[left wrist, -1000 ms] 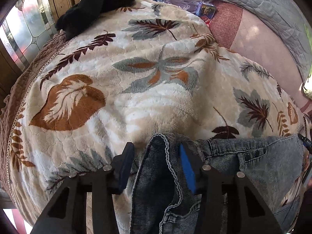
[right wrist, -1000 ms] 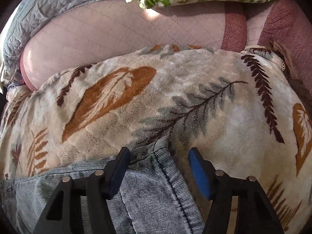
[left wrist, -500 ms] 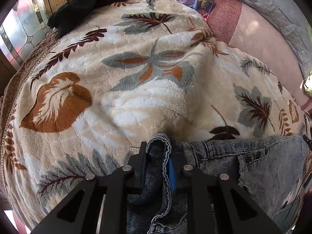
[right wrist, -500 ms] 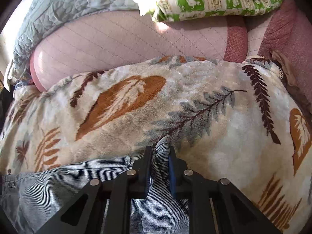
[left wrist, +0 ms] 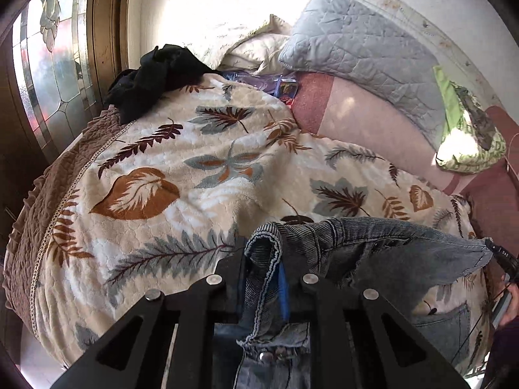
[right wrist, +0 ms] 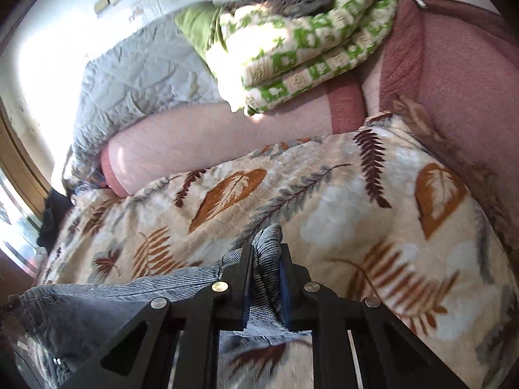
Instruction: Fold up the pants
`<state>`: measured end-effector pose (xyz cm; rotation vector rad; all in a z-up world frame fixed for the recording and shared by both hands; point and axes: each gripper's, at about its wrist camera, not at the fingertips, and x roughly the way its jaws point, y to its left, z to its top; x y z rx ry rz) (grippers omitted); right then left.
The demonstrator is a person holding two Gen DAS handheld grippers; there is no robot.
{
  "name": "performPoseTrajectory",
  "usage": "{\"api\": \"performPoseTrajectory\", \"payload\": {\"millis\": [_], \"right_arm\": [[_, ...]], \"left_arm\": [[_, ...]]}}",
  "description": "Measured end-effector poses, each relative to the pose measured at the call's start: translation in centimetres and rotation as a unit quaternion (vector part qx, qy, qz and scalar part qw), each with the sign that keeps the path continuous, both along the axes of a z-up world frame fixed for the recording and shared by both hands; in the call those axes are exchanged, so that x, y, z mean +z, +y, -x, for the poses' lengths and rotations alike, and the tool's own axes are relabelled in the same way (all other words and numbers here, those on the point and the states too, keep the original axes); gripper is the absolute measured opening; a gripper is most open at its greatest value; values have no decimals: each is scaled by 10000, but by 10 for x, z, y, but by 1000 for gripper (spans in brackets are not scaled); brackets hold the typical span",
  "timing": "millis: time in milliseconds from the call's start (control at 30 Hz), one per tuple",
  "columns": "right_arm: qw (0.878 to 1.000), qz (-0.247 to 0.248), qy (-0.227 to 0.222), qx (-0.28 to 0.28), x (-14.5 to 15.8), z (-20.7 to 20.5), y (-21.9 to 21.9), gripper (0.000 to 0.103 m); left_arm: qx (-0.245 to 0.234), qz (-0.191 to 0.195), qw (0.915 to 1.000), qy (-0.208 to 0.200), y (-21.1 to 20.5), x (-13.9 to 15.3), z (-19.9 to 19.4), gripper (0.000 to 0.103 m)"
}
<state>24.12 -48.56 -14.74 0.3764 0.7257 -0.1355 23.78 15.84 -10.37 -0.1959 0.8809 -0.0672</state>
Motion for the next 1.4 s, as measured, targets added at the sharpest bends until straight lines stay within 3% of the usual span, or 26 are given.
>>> {"api": "performPoseTrajectory", "payload": {"millis": [133,267,467,633,733,800,833,1000,1167,1233,1333,1400], "right_arm": [[9998,-112,-141,-53,9,62,-5,14],[9997,-194,-138,-62,4,124,-7,14],[9997,-172,177,-7,-30,205,-10,14],[9962,-426,715,255,-73,254,-15,16],[9904,-205,1297,440,-96,269,-12,33],[9896,-8,1365,461,-96,279,-13,62],[9905,54,1302,432,-91,282,-15,66],[9975,-102,573,407,-51,265,-26,67],[9935,-226,1036,424,-55,195,-21,67],[9901,-295,1336,303,-66,170,-20,66],[9809,-398,1884,275,-86,145,-20,48],[9702,-367,2368,372,-99,137,-15,28]], "left_arm": [[-60,35,9999,-83,-1,9,53,17],[-106,-107,9999,31,-3,-1,107,17],[-349,-399,9970,570,-12,-46,178,17],[-363,-385,9904,1275,-6,-100,208,18],[-303,-450,9860,1578,-5,-117,210,20],[-350,-538,9849,1605,-6,-116,210,24],[-394,-636,9836,1640,-6,-114,210,24],[-464,-817,9808,1709,8,-103,224,24],[-263,-1233,9807,1492,25,-83,235,24],[-110,-1206,9830,1381,34,-74,234,24],[-25,-1151,9860,1207,35,-66,223,24],[-48,-1127,9869,1153,31,-68,214,24]]}}
